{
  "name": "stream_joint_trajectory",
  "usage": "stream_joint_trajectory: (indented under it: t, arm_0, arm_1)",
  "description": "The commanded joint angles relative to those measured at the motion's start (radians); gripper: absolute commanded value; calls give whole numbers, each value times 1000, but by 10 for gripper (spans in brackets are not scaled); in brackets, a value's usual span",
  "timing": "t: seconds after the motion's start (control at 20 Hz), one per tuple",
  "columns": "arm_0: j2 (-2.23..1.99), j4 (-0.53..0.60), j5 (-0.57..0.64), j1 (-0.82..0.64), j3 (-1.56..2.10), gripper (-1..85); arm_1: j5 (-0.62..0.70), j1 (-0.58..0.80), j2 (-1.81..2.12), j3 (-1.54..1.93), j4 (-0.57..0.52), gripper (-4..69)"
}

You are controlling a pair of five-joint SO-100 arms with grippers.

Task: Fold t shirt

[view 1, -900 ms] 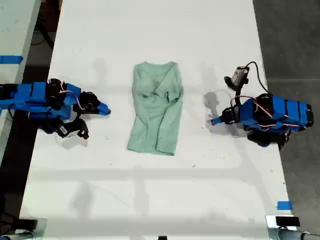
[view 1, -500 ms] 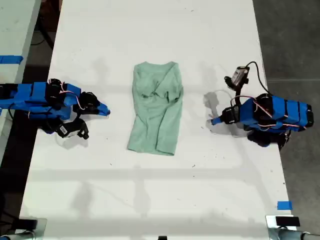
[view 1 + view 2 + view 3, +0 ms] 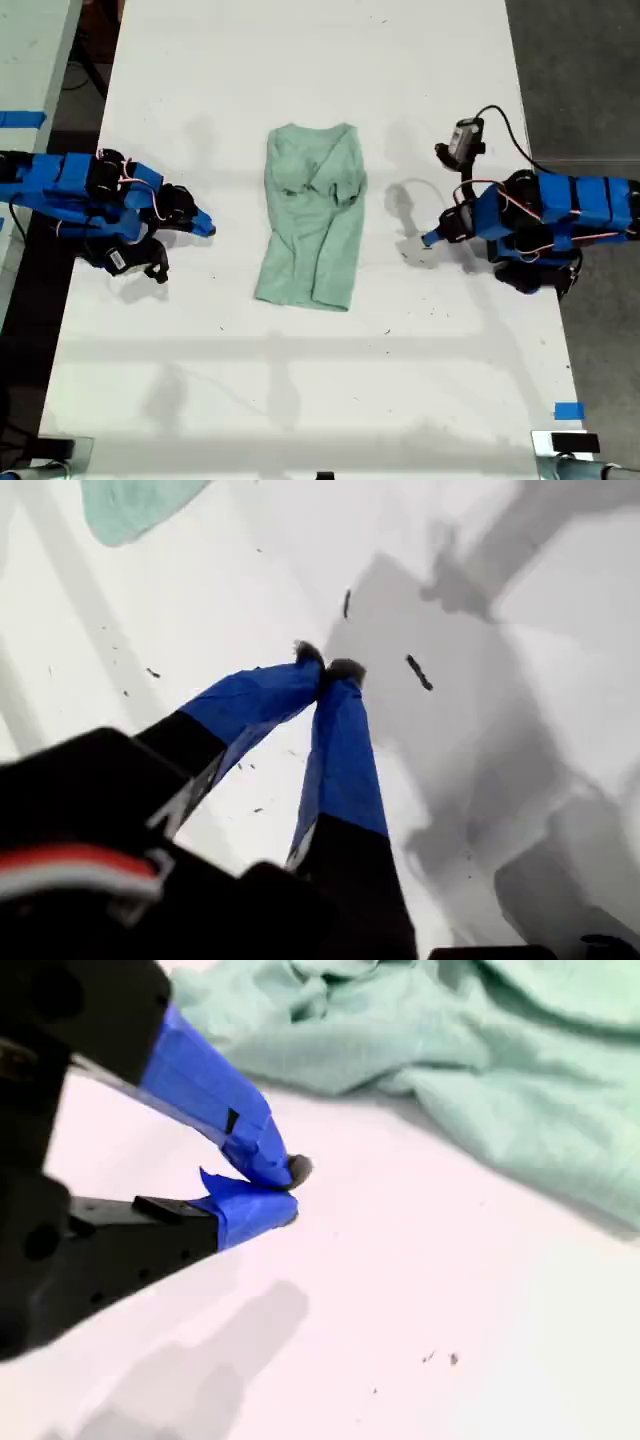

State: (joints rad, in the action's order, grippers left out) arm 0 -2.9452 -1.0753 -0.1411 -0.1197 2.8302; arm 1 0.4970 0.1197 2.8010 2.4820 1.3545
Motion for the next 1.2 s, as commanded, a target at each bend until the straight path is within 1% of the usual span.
stream_joint_trajectory:
  t: [0.0,0.05,0.1,0.15,0.2,0.25,0.3,0.35,0.4,0.6,0.9,0.95,1.1,1.15]
  arm_0:
    - [407,-61,66,115,-525,0]
    - [565,-91,100,163,-689,8]
    - [690,-86,161,207,-819,95]
    - [779,-74,215,242,-920,221]
    - [854,-78,236,273,-1003,280]
    - [919,-97,255,296,-1071,294]
    - [971,-120,262,308,-1112,307]
    - [1020,-143,262,311,-1134,316]
    - [1055,-149,261,311,-1131,323]
    - [1212,-186,225,287,-1132,333]
    - [1342,-146,213,212,-1132,316]
    - [1374,-149,207,196,-1132,308]
    - [1517,-184,202,152,-1175,237]
    - [1568,-195,207,149,-1209,181]
  arm_1:
    - [40,-71,-497,-485,-15,14]
    - [34,-106,-612,-597,-12,25]
    - [31,-140,-730,-716,14,144]
    - [29,-170,-847,-839,55,203]
    - [18,-202,-957,-957,97,248]
    - [15,-235,-1055,-1055,118,306]
    - [8,-262,-1144,-1146,146,321]
    - [-8,-281,-1229,-1218,175,327]
    - [-21,-291,-1292,-1255,170,335]
    - [-51,-295,-1440,-1296,87,344]
    - [-41,-249,-1549,-1350,17,343]
    - [-41,-239,-1566,-1351,3,340]
    - [-51,-219,-1666,-1376,-31,330]
    - [-51,-215,-1713,-1399,-32,309]
